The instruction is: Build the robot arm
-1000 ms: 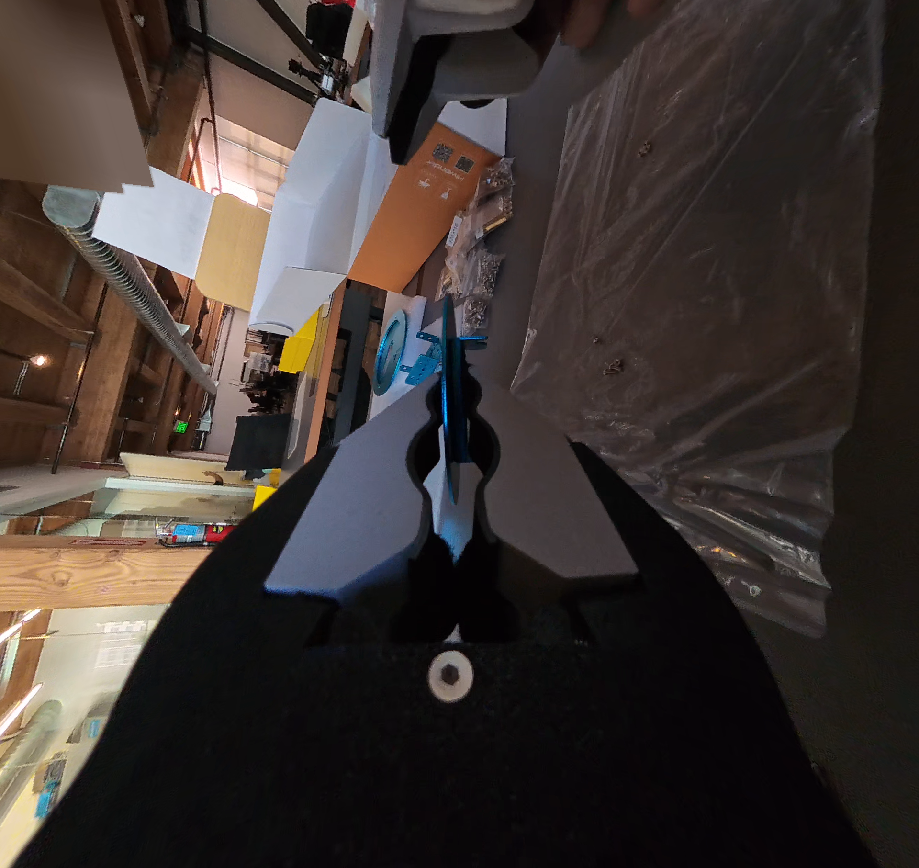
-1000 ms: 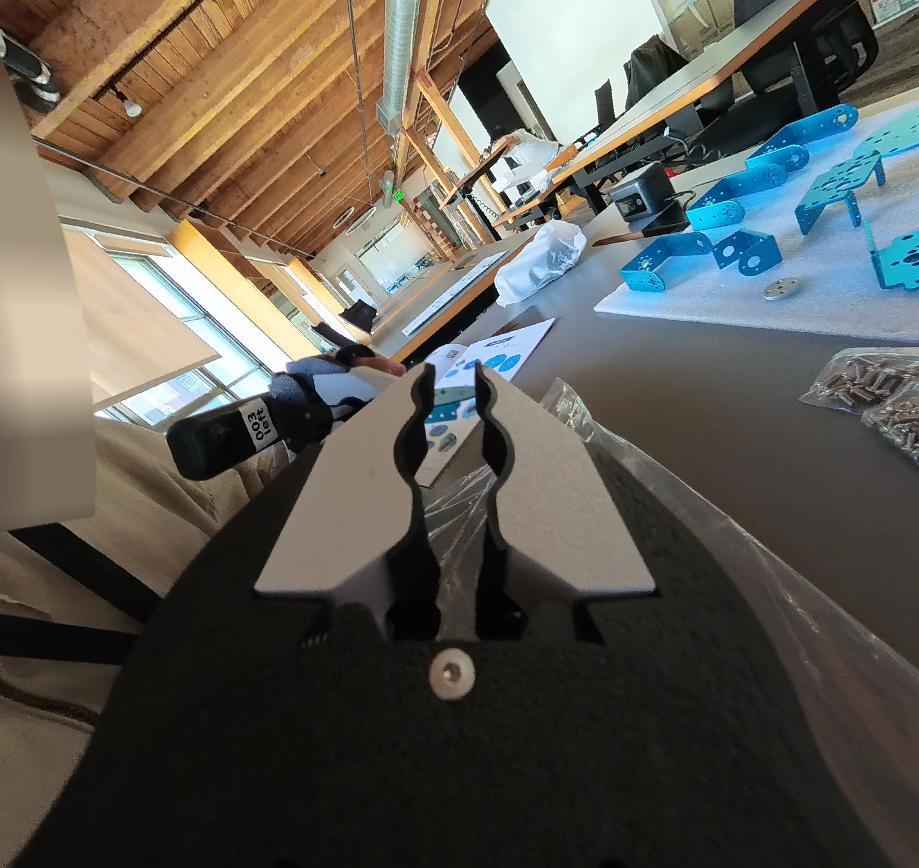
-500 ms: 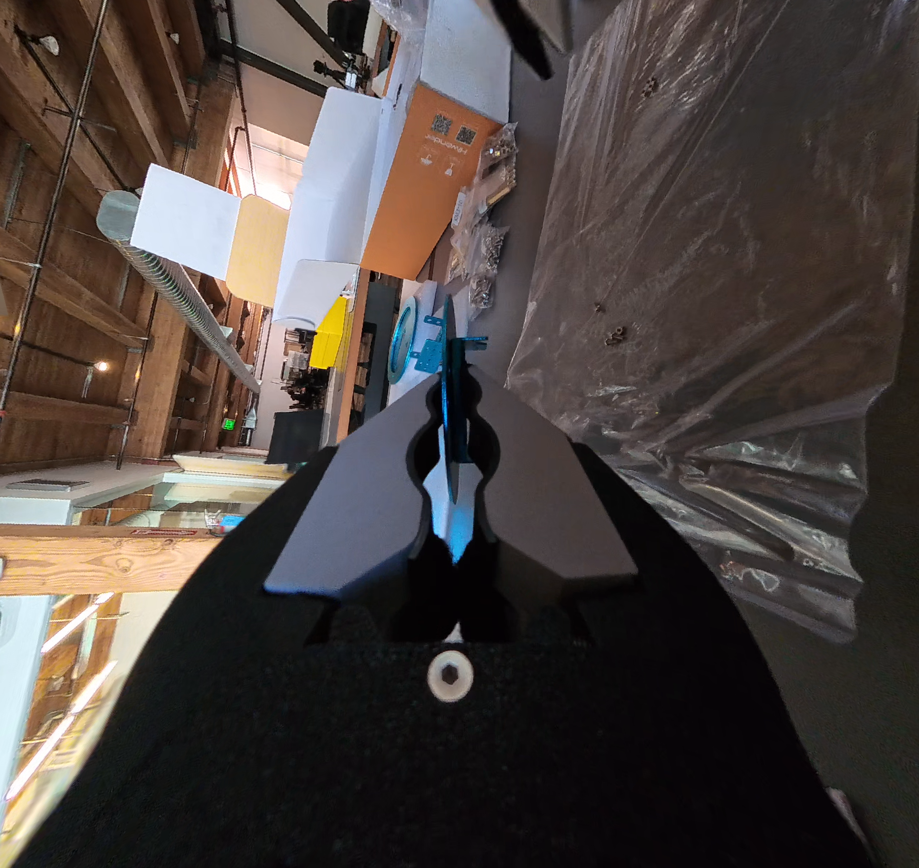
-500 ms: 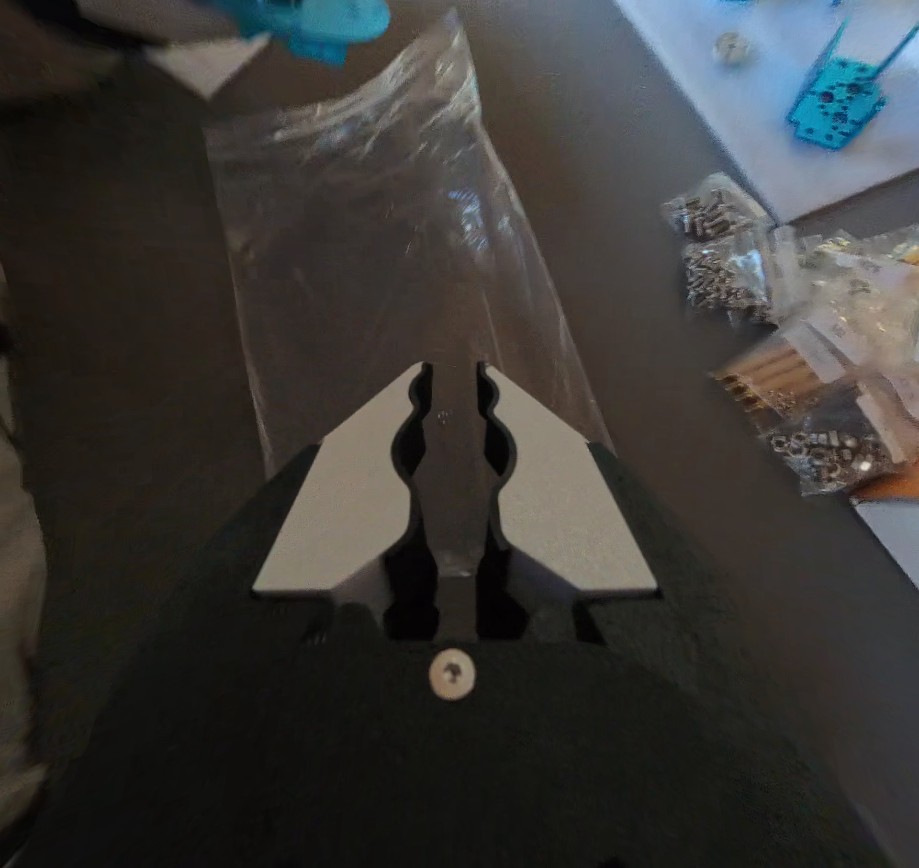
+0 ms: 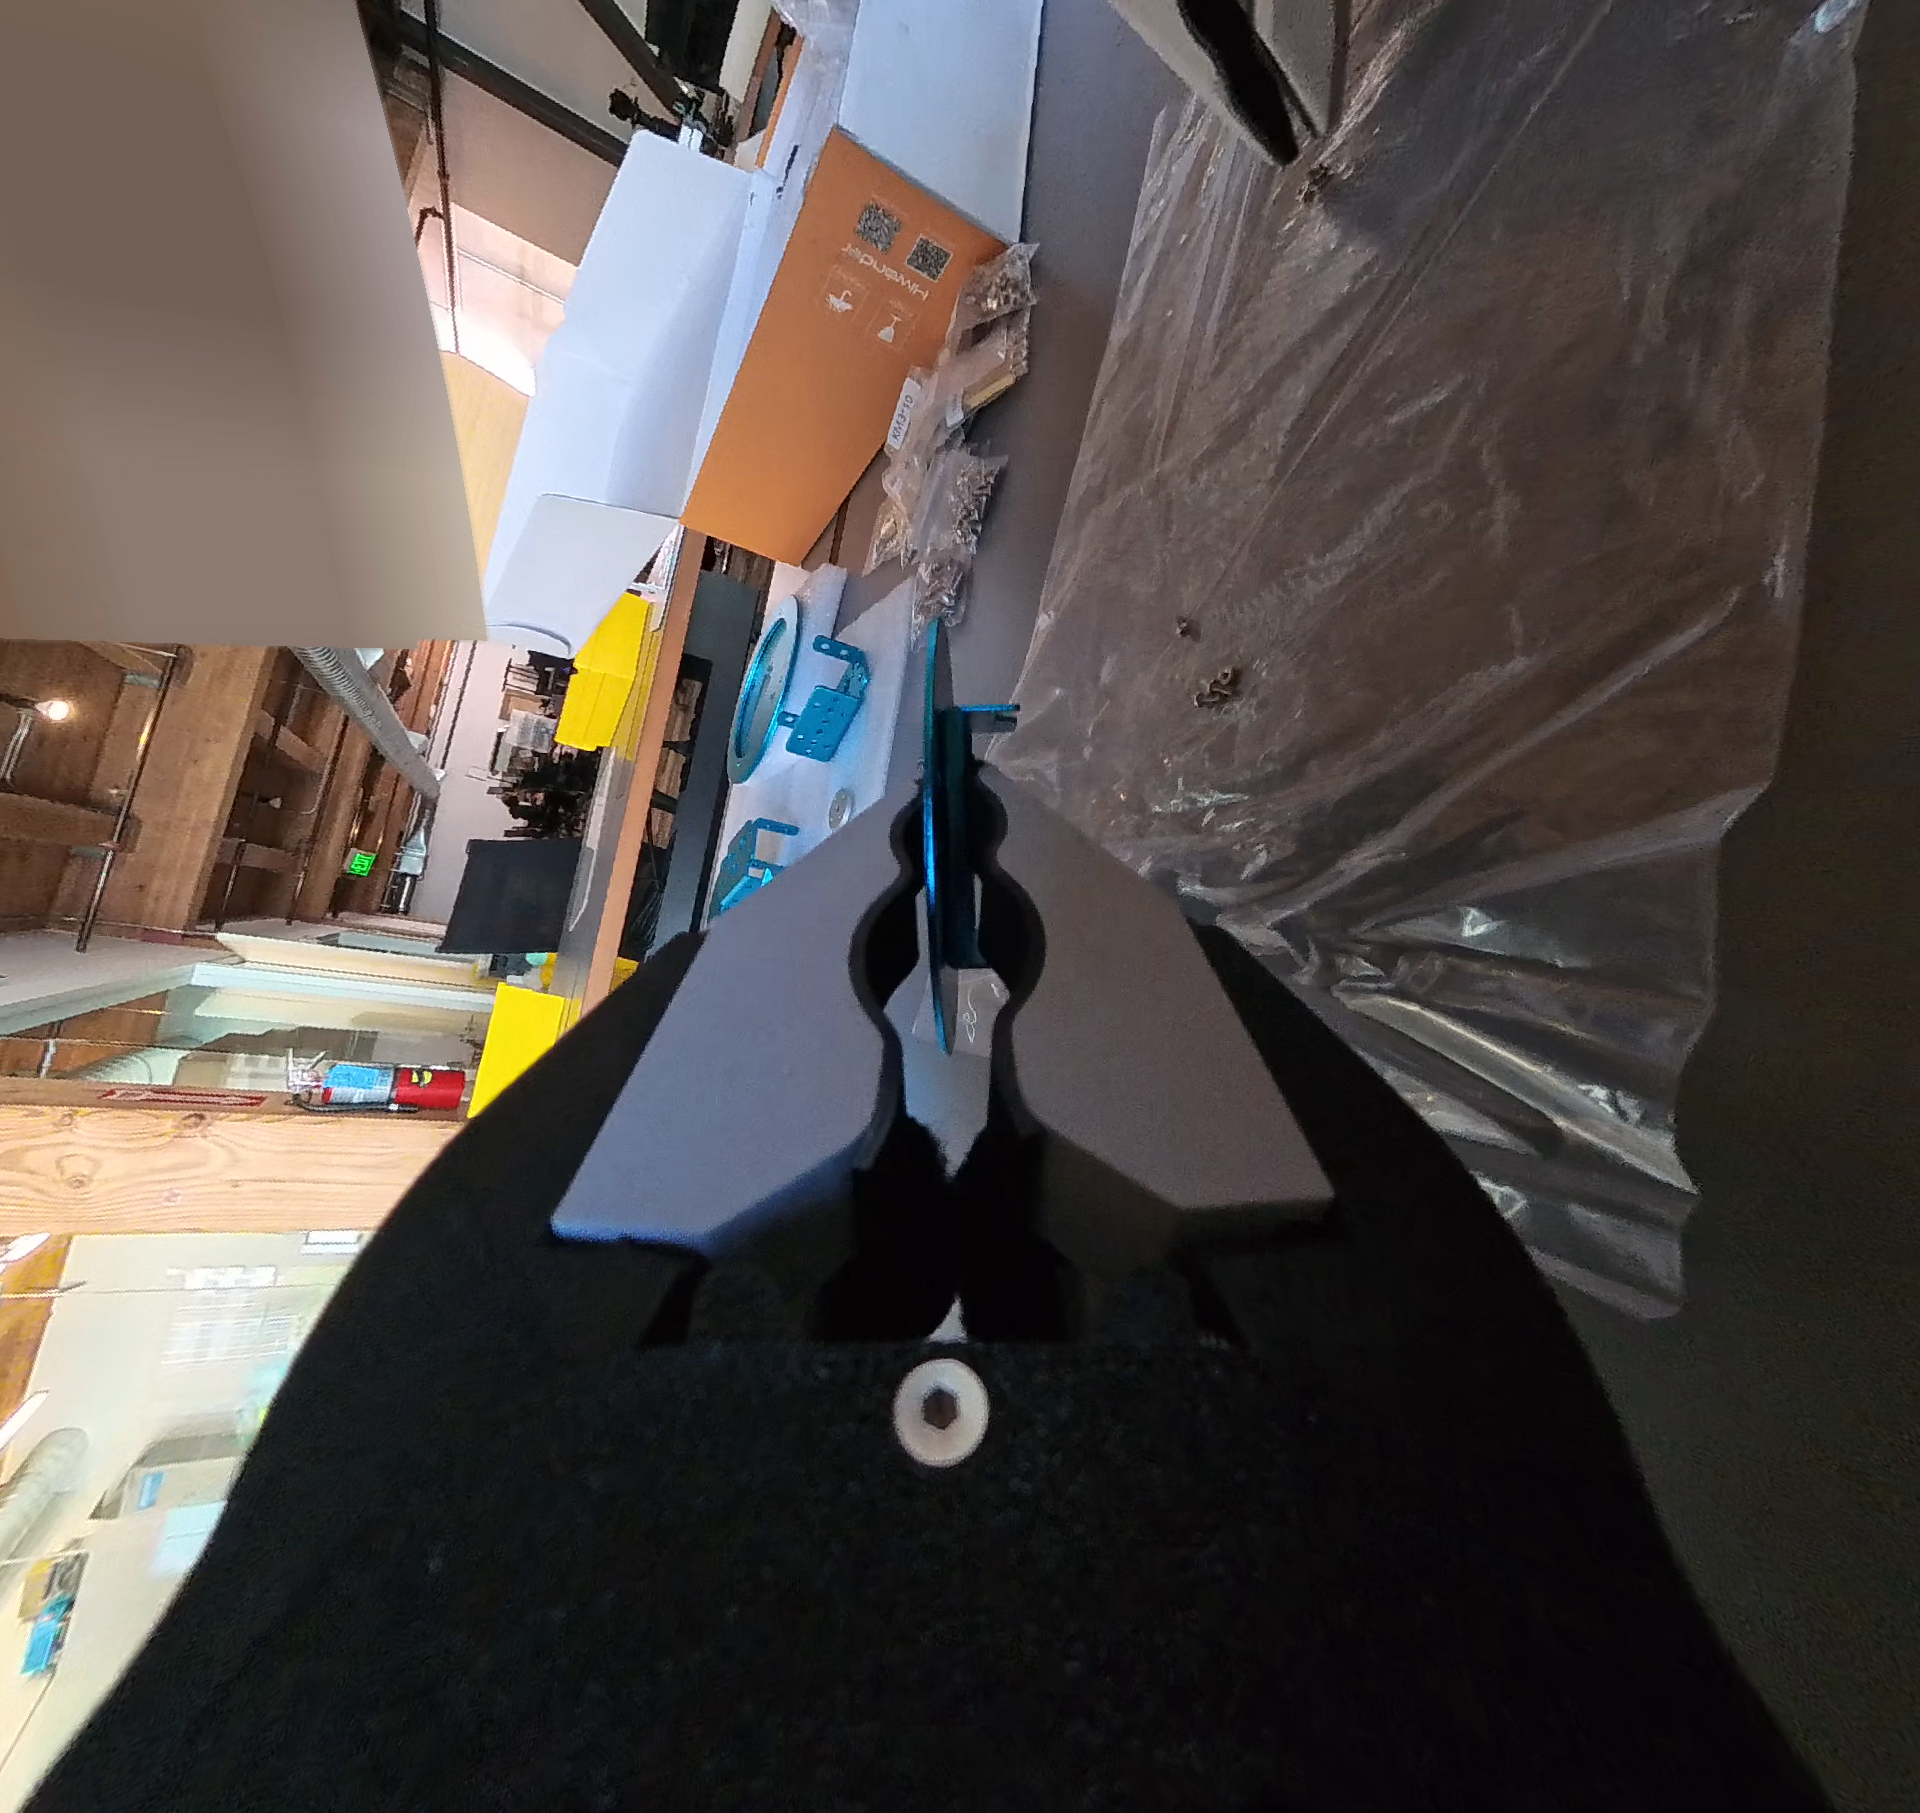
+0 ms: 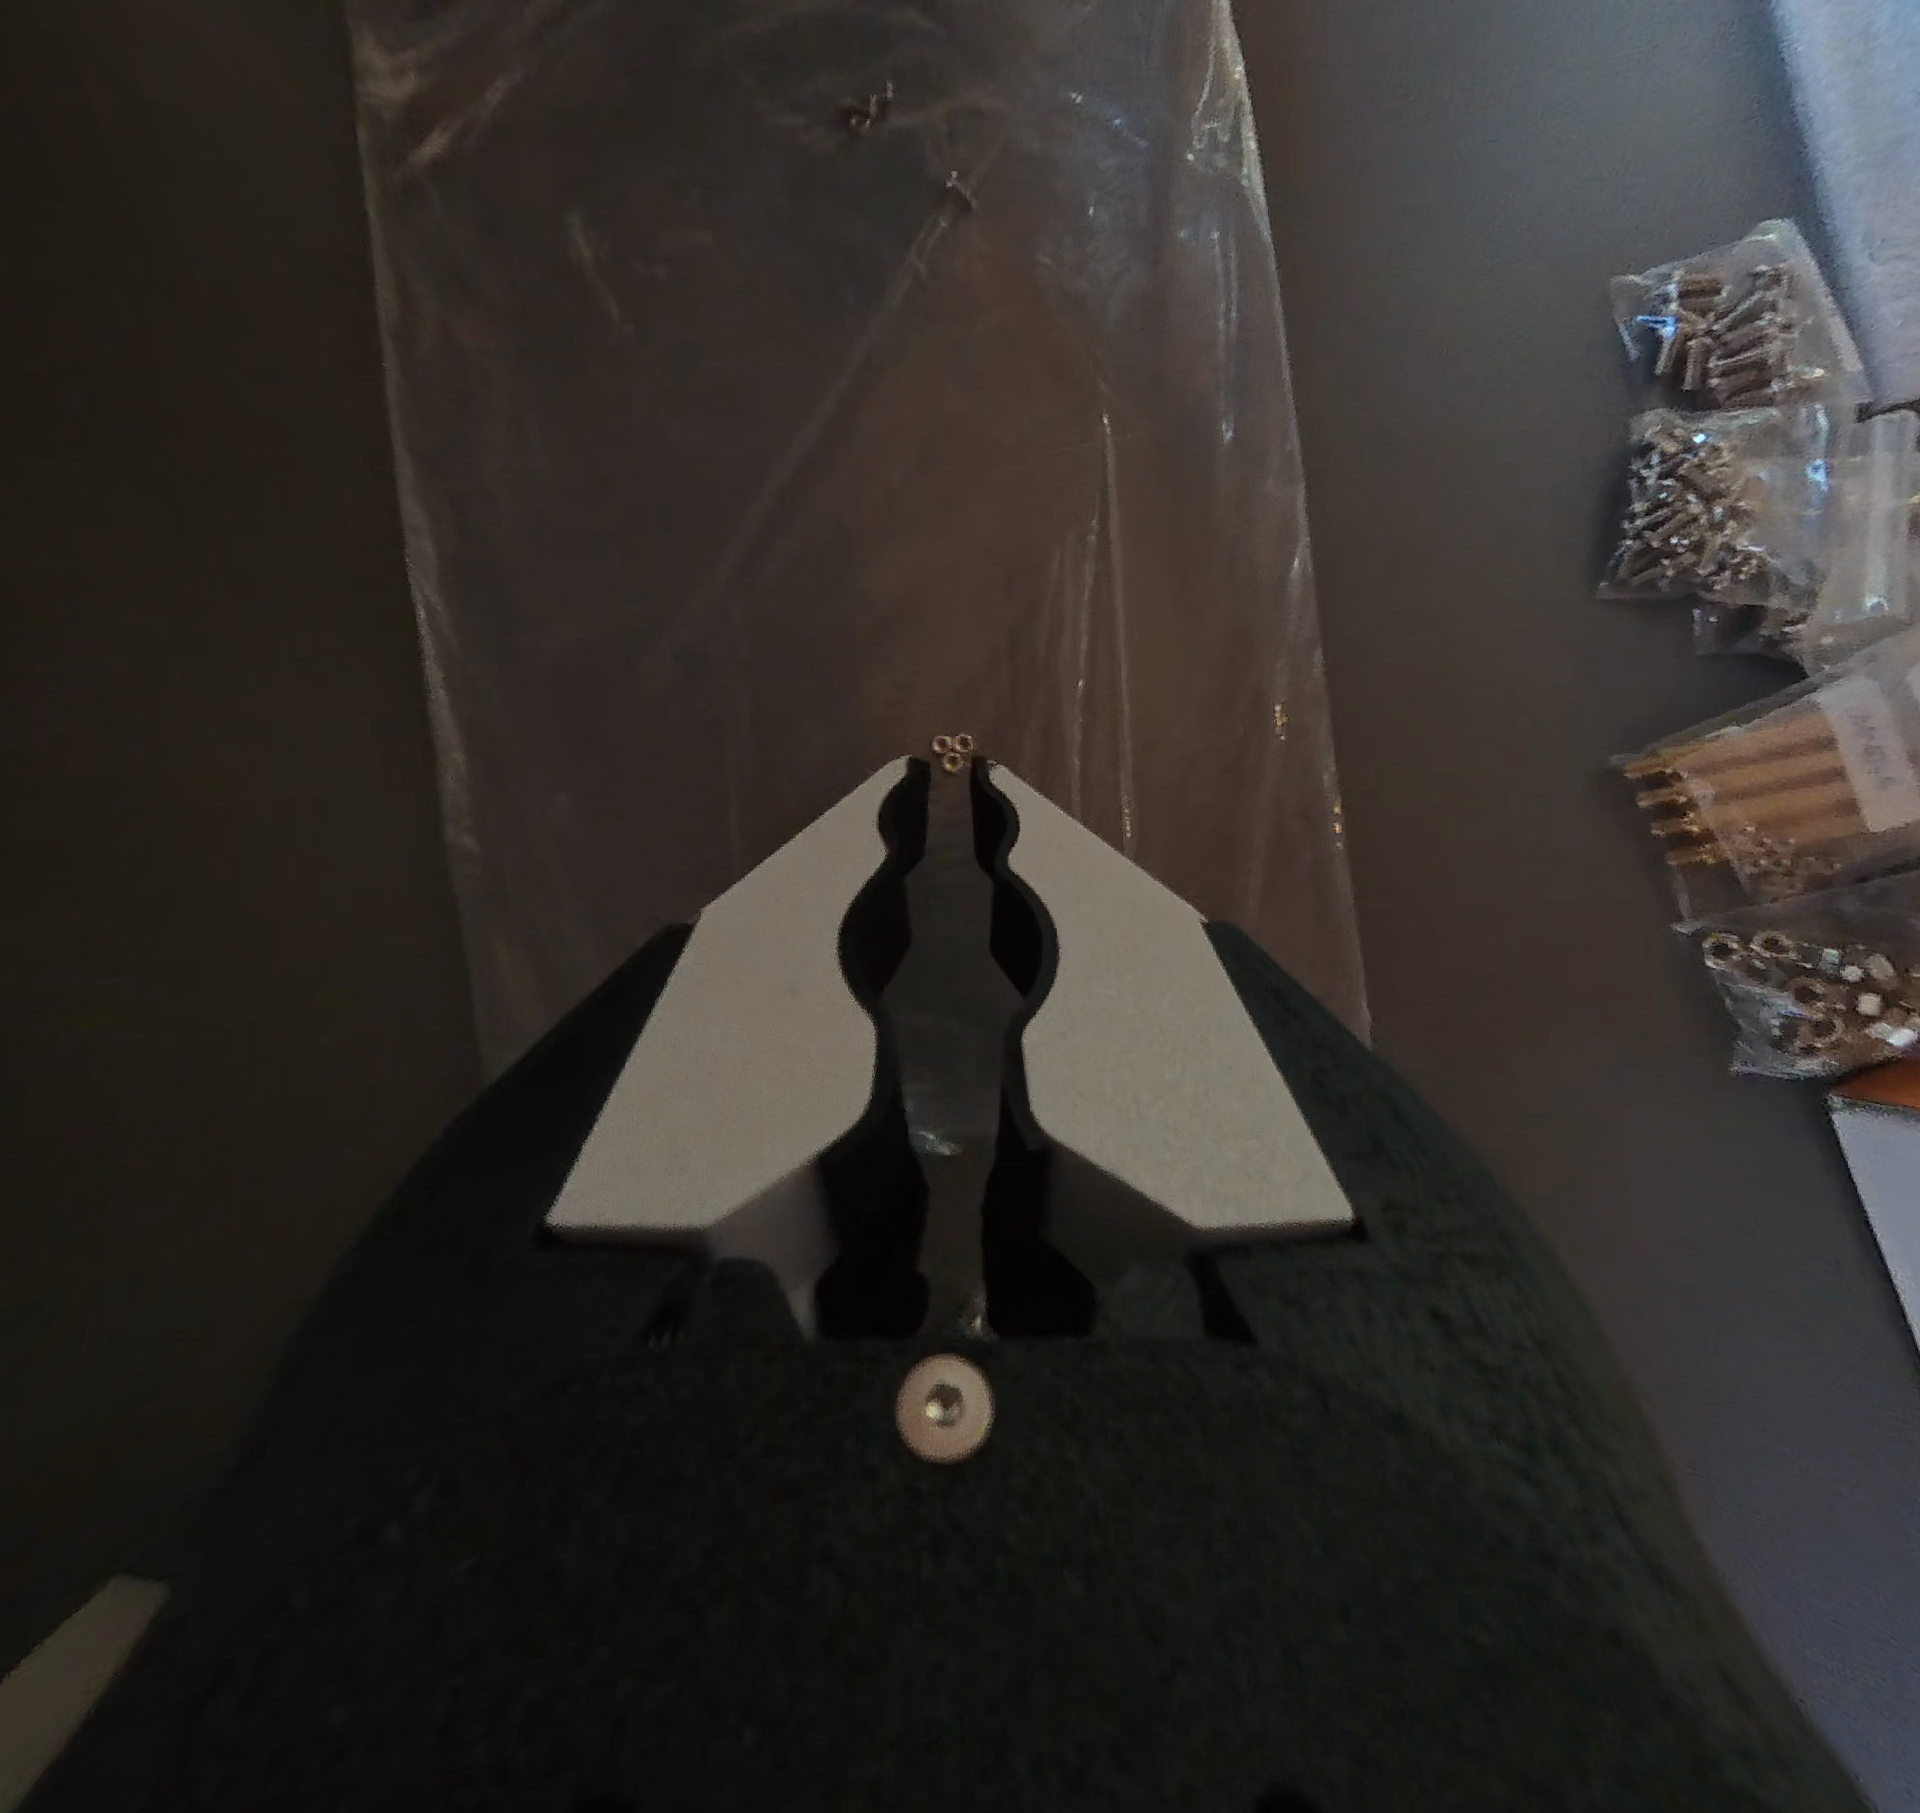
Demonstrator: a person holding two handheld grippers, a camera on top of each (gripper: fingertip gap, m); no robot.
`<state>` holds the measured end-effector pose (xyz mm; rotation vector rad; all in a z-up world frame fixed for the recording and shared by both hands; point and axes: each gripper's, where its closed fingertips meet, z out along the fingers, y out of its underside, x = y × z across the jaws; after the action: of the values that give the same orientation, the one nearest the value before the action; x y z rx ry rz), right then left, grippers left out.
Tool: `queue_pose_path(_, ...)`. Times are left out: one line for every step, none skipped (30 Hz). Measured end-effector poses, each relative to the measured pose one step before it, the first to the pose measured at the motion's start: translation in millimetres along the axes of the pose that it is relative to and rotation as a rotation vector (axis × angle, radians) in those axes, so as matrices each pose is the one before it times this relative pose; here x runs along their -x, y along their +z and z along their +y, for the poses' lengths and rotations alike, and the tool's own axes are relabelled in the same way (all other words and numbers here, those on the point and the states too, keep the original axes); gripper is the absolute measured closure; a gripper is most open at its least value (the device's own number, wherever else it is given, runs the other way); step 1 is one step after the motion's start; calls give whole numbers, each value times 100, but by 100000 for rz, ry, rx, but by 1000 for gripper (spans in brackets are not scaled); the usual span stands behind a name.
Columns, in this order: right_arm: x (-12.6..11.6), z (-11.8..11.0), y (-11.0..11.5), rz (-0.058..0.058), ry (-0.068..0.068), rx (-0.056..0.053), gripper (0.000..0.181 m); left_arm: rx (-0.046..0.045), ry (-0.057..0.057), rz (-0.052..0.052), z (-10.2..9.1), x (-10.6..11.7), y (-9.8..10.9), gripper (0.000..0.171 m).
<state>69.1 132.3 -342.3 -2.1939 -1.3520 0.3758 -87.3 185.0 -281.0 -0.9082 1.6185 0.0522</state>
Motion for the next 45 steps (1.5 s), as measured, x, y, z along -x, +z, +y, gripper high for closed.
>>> queue_pose_path(168,69,173,-537,-508,-599,174,58,365,-20,-32,-33,15,170)
queue_pose_path(-127,54,160,1079,-137,-259,174,287,383,54,29,-43,19,169)
queue_pose_path(-90,95,132,740,-309,210,174,296,200,15,54,-21,36,169)
queue_pose_path(59,-76,14,-321,-291,-865,174,60,-60,-51,27,5,9,169)
queue_pose_path(91,-156,4,-788,91,-1125,176,-117,-370,84,-3,4,7,169)
queue_pose_path(-90,-2,62,58,385,-247,176,-172,-493,150,-9,-9,24,169)
queue_pose_path(17,54,84,-606,181,-125,177,-227,-329,110,-21,-11,12,169)
queue_pose_path(28,-18,25,-564,32,-451,177,-163,-166,202,-31,-54,17,169)
queue_pose_path(2,-25,6,-252,-219,-385,178,-60,-34,197,-19,-61,32,169)
queue_pose_path(-32,-1,10,118,-103,-450,178,-119,123,96,-48,-52,22,170)
queue_pose_path(-12,8,-2,-142,116,-622,179,-190,109,89,-52,-52,18,169)
queue_pose_path(8,21,-14,-575,364,-388,179,-220,-27,106,-65,-47,15,169)
queue_pose_path(18,-1,-10,-680,623,-368,179,-284,-47,104,-79,-39,17,169)
queue_pose_path(24,22,-20,-580,339,-127,179,-240,39,46,-51,-37,16,169)
queue_pose_path(44,11,-14,-502,-247,-150,179,-157,161,-47,-47,-20,5,169)
queue_pose_path(-29,11,-19,211,-384,-244,179,-198,266,-187,-49,-7,-2,170)
queue_pose_path(-35,57,-51,221,-183,180,180,-229,220,-226,-57,13,-14,170)
queue_pose_path(-43,61,-86,311,-117,337,180,-154,63,-106,-44,-5,7,170)
queue_pose_path(-94,43,-101,620,30,218,180,-205,115,-234,-65,6,1,170)
queue_pose_path(-42,-59,-154,333,-80,-243,180,-268,302,-312,-92,-3,5,169)
queue_pose_path(-19,-316,-223,354,-146,-1546,180,-286,499,-356,-114,-24,16,169)
queue_pose_path(-26,-435,-266,334,-161,-1709,180,-350,837,-322,-163,-57,29,169)
queue_pose_path(-25,-419,-267,334,-443,-1132,181,-339,1173,-374,-172,-97,33,169)
queue_pose_path(10,-578,-240,62,-681,-1928,181,-220,1503,-572,-172,-90,50,169)
queue_pose_path(-5,-783,-210,-250,-284,-2751,181,-6,1916,-734,-168,-81,67,170)
queue_pose_path(99,-918,-115,-1288,-23,-2881,181,204,2150,-388,-145,-124,85,169)
queue_pose_path(36,-582,7,-844,-308,-351,181,146,1806,81,-134,-201,81,169)
queue_pose_path(-24,14,138,-188,-877,2920,181,-103,1051,267,-109,-190,44,169)
queue_pose_path(-237,514,101,1522,-898,4835,181,-76,449,296,-41,-152,12,170)
queue_pose_path(88,394,14,56,-678,2078,181,191,124,155,56,-72,-29,169)
queue_pose_path(359,141,-74,-1388,400,-537,181,155,-81,-65,92,5,-61,169)
queue_pose_path(481,130,-86,-1835,1367,-656,180,84,-408,-49,99,37,-70,169)
queue_pose_path(507,254,-107,-1227,1248,-294,176,142,-713,77,98,62,-34,169)
queue_pose_path(481,360,-223,155,578,-420,173,-48,-750,31,51,80,-22,169)
queue_pose_path(950,142,-330,-1450,1191,-1916,170,-239,-811,123,-1,64,-13,169)
queue_pose_path(1366,-31,-341,-2864,2162,-2807,169,-235,-909,455,-4,-21,-2,169)
queue_pose_path(1345,36,-142,-1701,2289,-2641,167,-205,-649,412,3,-50,-2,169)
queue_pose_path(1293,410,160,-887,1615,-447,163,-193,-138,221,-31,-50,-13,169)
queue_pose_path(899,831,343,1605,639,2825,162,-119,65,296,-44,-73,3,169)
queue_pose_path(378,765,427,4402,-41,2885,161,-134,-19,347,-74,-81,22,169)
queue_pose_path(482,452,407,2756,-751,1186,159,-310,4,273,-120,-74,9,170)
queue_pose_path(335,304,334,1974,-491,357,163,-328,36,260,-137,-80,1,170)
queue_pose_path(94,127,230,1647,341,-405,168,-306,94,131,-155,-67,-1,170)
queue_pose_path(33,-33,163,555,1393,-1223,169,-395,292,-41,-159,-56,-24,169)
queue_pose_path(158,-68,83,-1445,1943,-1150,170,-291,423,-42,-152,-51,-35,170)
